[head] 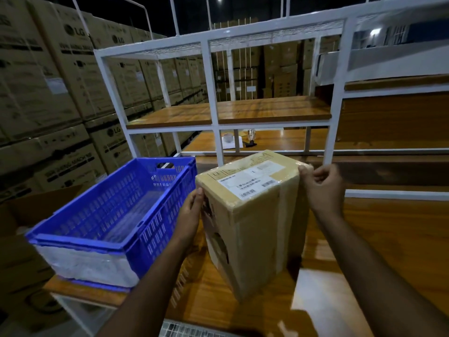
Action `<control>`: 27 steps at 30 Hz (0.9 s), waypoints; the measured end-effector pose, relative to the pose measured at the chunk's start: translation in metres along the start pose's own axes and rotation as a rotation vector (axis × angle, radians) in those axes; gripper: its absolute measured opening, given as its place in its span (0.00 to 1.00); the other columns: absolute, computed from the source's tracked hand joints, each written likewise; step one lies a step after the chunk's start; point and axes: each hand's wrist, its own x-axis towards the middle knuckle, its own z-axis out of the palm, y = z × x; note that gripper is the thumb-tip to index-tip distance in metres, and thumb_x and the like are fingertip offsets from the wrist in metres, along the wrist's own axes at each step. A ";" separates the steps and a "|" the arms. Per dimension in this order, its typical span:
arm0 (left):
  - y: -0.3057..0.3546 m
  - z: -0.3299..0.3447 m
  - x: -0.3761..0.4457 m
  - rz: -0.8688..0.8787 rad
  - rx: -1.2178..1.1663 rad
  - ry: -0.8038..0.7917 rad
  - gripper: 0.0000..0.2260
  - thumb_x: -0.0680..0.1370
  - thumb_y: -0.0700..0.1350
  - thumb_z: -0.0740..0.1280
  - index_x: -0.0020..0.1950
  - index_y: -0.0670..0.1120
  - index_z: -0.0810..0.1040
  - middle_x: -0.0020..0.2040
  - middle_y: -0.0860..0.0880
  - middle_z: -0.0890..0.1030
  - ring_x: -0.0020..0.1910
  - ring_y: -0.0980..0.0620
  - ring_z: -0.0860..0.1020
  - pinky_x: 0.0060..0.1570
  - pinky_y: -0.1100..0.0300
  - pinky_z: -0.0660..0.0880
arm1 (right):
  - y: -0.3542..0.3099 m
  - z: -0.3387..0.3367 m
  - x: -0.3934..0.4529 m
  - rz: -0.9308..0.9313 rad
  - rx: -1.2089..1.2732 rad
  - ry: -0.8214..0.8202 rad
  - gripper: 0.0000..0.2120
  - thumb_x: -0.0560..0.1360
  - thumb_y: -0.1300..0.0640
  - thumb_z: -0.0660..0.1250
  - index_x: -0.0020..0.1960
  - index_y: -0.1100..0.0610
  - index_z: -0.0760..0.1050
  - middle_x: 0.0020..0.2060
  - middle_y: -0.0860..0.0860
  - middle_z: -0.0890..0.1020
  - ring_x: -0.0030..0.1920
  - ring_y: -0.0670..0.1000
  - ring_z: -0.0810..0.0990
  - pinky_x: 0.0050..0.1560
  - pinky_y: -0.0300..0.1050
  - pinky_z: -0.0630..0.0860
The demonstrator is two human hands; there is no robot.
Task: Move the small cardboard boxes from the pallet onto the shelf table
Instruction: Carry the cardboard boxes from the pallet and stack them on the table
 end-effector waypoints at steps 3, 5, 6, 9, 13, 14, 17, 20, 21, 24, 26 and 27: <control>0.001 0.007 -0.010 0.074 -0.050 0.045 0.19 0.77 0.65 0.58 0.56 0.55 0.79 0.52 0.54 0.83 0.52 0.59 0.82 0.50 0.58 0.77 | 0.002 0.005 -0.009 0.007 -0.013 -0.115 0.12 0.80 0.44 0.63 0.55 0.52 0.74 0.46 0.45 0.78 0.49 0.49 0.79 0.40 0.42 0.74; 0.000 0.011 -0.017 0.084 -0.109 0.074 0.24 0.79 0.65 0.55 0.49 0.48 0.80 0.47 0.49 0.86 0.48 0.54 0.84 0.49 0.56 0.78 | 0.002 0.005 -0.014 0.052 0.089 -0.304 0.12 0.80 0.41 0.61 0.58 0.47 0.74 0.52 0.45 0.80 0.52 0.47 0.79 0.44 0.43 0.77; 0.001 0.013 -0.019 0.086 -0.145 0.083 0.25 0.79 0.65 0.54 0.44 0.46 0.79 0.42 0.48 0.85 0.45 0.51 0.84 0.48 0.55 0.79 | 0.001 0.004 -0.016 0.122 0.174 -0.415 0.11 0.80 0.40 0.60 0.57 0.43 0.74 0.54 0.46 0.80 0.53 0.46 0.79 0.46 0.45 0.77; 0.007 0.018 -0.022 0.148 -0.131 0.111 0.23 0.80 0.63 0.56 0.40 0.46 0.77 0.36 0.47 0.81 0.37 0.49 0.80 0.40 0.57 0.79 | -0.002 0.003 -0.019 0.307 0.367 -0.582 0.12 0.80 0.37 0.57 0.53 0.40 0.76 0.52 0.46 0.82 0.55 0.50 0.81 0.54 0.54 0.79; 0.009 0.014 -0.014 0.207 -0.063 0.260 0.17 0.80 0.58 0.64 0.49 0.44 0.76 0.44 0.42 0.81 0.41 0.44 0.79 0.40 0.52 0.79 | 0.004 0.005 -0.020 0.195 0.274 -0.422 0.22 0.82 0.39 0.54 0.63 0.51 0.77 0.50 0.42 0.80 0.57 0.48 0.78 0.51 0.47 0.76; 0.006 0.012 -0.009 0.200 -0.055 0.326 0.15 0.80 0.58 0.64 0.52 0.45 0.76 0.47 0.43 0.81 0.44 0.45 0.80 0.41 0.54 0.79 | 0.009 0.005 -0.020 0.186 0.284 -0.381 0.23 0.82 0.39 0.53 0.63 0.52 0.78 0.51 0.44 0.81 0.57 0.48 0.78 0.48 0.44 0.75; -0.010 0.000 0.013 0.089 -0.074 0.425 0.17 0.82 0.57 0.64 0.65 0.49 0.73 0.61 0.47 0.79 0.59 0.49 0.79 0.55 0.51 0.80 | 0.020 0.002 -0.031 0.153 0.299 -0.411 0.27 0.80 0.35 0.50 0.64 0.50 0.75 0.56 0.46 0.82 0.56 0.44 0.79 0.45 0.40 0.72; -0.029 -0.013 0.036 -0.161 -0.089 0.279 0.36 0.74 0.67 0.68 0.78 0.53 0.64 0.75 0.47 0.71 0.72 0.44 0.72 0.69 0.39 0.71 | 0.028 -0.001 -0.051 0.146 0.273 -0.522 0.18 0.80 0.38 0.48 0.61 0.41 0.71 0.48 0.37 0.81 0.45 0.34 0.81 0.37 0.31 0.74; -0.036 -0.017 0.042 -0.229 -0.142 0.186 0.38 0.72 0.68 0.69 0.78 0.55 0.65 0.75 0.47 0.71 0.72 0.43 0.72 0.69 0.37 0.70 | 0.033 0.000 -0.057 0.126 0.262 -0.532 0.17 0.80 0.38 0.48 0.60 0.41 0.71 0.47 0.40 0.82 0.45 0.35 0.82 0.36 0.31 0.76; -0.035 -0.017 0.039 -0.274 -0.230 -0.038 0.30 0.73 0.66 0.71 0.72 0.54 0.76 0.71 0.47 0.78 0.71 0.43 0.74 0.70 0.37 0.69 | 0.044 0.002 -0.063 0.080 0.257 -0.470 0.20 0.80 0.37 0.49 0.61 0.45 0.71 0.48 0.47 0.83 0.46 0.42 0.83 0.39 0.36 0.76; -0.033 -0.016 0.035 -0.257 -0.240 -0.052 0.32 0.69 0.66 0.75 0.70 0.54 0.77 0.70 0.47 0.78 0.71 0.43 0.74 0.71 0.37 0.69 | 0.043 0.003 -0.061 0.094 0.260 -0.410 0.20 0.81 0.38 0.49 0.61 0.47 0.72 0.48 0.47 0.83 0.46 0.43 0.83 0.40 0.40 0.76; -0.032 -0.015 0.033 -0.246 -0.241 -0.053 0.35 0.68 0.67 0.76 0.71 0.55 0.76 0.71 0.47 0.77 0.71 0.43 0.74 0.70 0.37 0.70 | 0.042 0.003 -0.058 0.102 0.260 -0.378 0.21 0.81 0.38 0.49 0.62 0.48 0.73 0.48 0.48 0.84 0.46 0.44 0.83 0.41 0.41 0.76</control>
